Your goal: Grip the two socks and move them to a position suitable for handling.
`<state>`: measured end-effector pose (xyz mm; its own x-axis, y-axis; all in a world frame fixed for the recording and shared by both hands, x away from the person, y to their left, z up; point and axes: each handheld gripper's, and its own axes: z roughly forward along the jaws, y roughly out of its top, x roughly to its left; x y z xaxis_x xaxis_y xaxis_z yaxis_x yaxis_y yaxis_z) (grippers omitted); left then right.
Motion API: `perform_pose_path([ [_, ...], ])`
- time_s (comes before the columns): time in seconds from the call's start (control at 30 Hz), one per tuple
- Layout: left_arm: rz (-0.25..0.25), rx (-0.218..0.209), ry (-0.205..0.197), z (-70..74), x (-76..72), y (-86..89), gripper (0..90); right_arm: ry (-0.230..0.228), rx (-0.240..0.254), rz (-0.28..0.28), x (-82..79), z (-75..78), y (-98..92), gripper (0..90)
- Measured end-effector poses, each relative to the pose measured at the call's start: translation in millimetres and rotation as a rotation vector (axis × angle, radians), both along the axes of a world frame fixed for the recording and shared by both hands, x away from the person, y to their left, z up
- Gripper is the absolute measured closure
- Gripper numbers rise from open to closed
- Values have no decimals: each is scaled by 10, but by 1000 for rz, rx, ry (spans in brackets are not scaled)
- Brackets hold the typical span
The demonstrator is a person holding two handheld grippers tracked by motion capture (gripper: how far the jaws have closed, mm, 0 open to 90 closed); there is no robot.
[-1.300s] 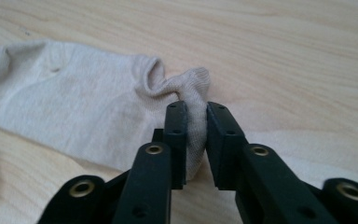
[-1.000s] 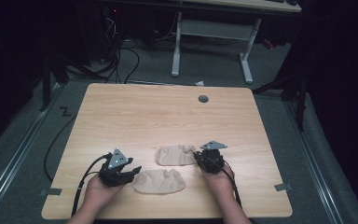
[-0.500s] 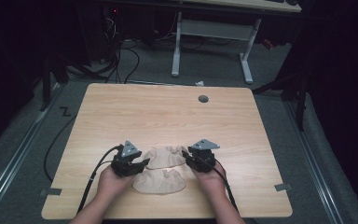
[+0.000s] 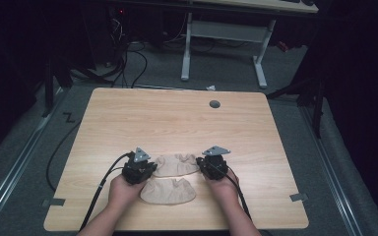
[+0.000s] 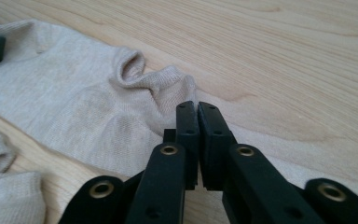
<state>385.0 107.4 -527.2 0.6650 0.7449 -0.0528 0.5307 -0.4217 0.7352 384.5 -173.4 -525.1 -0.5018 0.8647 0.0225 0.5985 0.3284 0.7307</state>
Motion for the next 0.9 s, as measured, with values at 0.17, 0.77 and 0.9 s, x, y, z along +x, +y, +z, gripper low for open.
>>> perform_pose_path([
  [0.17,11,-24,-53,67,-49,23,870,-44,2,8,-47,56,17,884],
  [0.77,-7,-26,-115,281,-230,92,870,-136,49,33,-273,284,0,886],
  [0.9,-28,-9,-117,366,-352,129,870,-156,47,56,-388,340,-6,885],
])
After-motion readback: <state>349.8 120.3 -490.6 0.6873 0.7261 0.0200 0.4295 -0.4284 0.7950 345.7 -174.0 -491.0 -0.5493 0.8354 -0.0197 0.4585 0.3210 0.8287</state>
